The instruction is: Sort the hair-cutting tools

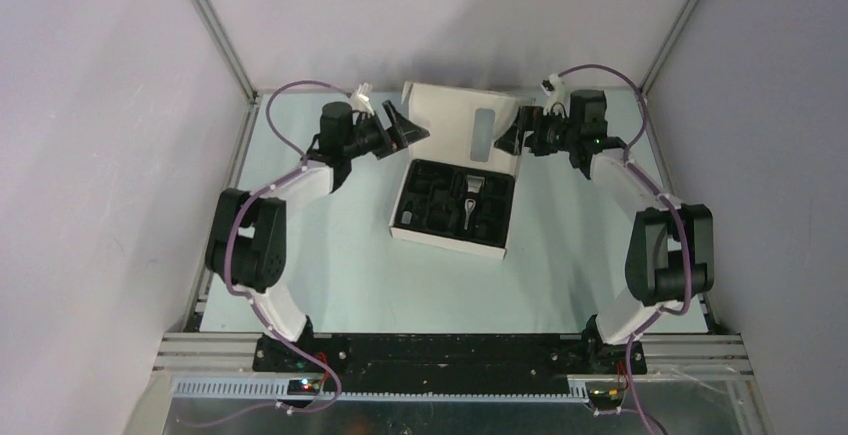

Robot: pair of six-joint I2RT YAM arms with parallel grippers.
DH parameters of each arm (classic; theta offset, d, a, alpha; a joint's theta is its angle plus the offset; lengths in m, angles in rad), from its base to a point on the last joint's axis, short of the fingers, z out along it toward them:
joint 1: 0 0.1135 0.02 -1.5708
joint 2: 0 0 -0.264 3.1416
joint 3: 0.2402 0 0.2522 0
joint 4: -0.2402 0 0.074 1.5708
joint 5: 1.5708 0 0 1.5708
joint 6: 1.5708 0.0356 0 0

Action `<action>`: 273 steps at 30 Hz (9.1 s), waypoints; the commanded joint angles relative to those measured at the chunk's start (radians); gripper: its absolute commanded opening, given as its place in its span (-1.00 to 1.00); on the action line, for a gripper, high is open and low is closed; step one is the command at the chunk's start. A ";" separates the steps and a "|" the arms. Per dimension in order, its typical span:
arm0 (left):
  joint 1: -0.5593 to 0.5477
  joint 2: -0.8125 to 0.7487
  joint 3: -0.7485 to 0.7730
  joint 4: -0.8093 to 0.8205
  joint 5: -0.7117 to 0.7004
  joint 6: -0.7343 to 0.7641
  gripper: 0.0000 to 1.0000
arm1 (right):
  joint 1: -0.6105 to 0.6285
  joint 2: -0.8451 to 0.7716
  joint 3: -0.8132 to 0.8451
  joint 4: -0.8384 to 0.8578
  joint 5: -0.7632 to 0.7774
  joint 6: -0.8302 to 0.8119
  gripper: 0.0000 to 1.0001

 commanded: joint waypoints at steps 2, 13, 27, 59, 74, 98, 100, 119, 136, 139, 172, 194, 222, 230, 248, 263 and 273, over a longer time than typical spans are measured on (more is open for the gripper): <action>-0.020 -0.185 -0.159 0.135 -0.050 0.034 0.99 | 0.067 -0.142 -0.158 0.098 0.083 -0.148 0.99; -0.025 -0.538 -0.516 0.118 -0.213 0.026 0.99 | 0.140 -0.375 -0.574 0.492 0.143 -0.203 0.99; -0.035 -1.227 -0.758 -0.384 -0.476 0.010 0.99 | 0.261 -0.791 -0.853 0.319 0.407 -0.040 0.99; 0.048 -0.152 -0.032 -0.359 -0.489 0.072 0.99 | 0.051 -0.368 -0.547 0.348 0.702 0.247 0.99; -0.010 -0.124 -0.104 -0.316 -0.463 0.061 0.99 | 0.125 -0.299 -0.526 0.335 0.705 0.224 0.99; -0.019 -0.321 -0.361 -0.324 -0.567 -0.004 0.99 | 0.160 -0.454 -0.618 0.152 0.804 0.239 0.99; -0.019 -0.383 -0.413 -0.342 -0.596 -0.024 0.99 | 0.161 -0.516 -0.643 0.091 0.837 0.253 0.99; 0.012 -0.963 -0.617 -0.500 -0.531 -0.056 0.99 | 0.127 -0.898 -0.730 -0.104 0.547 0.464 0.99; 0.037 -0.460 -0.360 -0.257 -0.282 -0.110 0.99 | 0.063 -0.403 -0.686 0.346 0.199 0.633 0.99; 0.038 -0.362 -0.325 -0.225 -0.247 -0.125 0.99 | 0.057 -0.291 -0.624 0.356 0.152 0.622 0.99; 0.038 -0.214 -0.151 -0.241 -0.266 -0.047 0.99 | -0.030 -0.052 -0.239 0.156 0.049 0.368 0.99; -0.125 -0.521 -0.453 -0.309 -0.494 0.081 0.99 | 0.083 -0.332 -0.589 0.254 0.012 0.212 0.78; -0.199 -0.537 -0.388 -0.503 -0.458 -0.032 0.35 | 0.097 -0.348 -0.657 0.181 -0.009 0.358 0.24; -0.205 -0.536 -0.378 -0.506 -0.414 -0.080 0.23 | 0.099 -0.350 -0.684 0.207 -0.026 0.457 0.09; -0.136 -0.512 -0.397 -0.474 -0.462 -0.025 0.75 | 0.099 -0.364 -0.699 0.208 -0.005 0.467 0.01; -0.130 -0.426 -0.396 -0.382 -0.340 -0.066 0.44 | 0.098 -0.356 -0.704 0.220 -0.011 0.480 -0.01; -0.147 -0.479 -0.407 -0.464 -0.334 -0.079 -0.10 | 0.110 -0.392 -0.703 0.173 -0.006 0.523 -0.14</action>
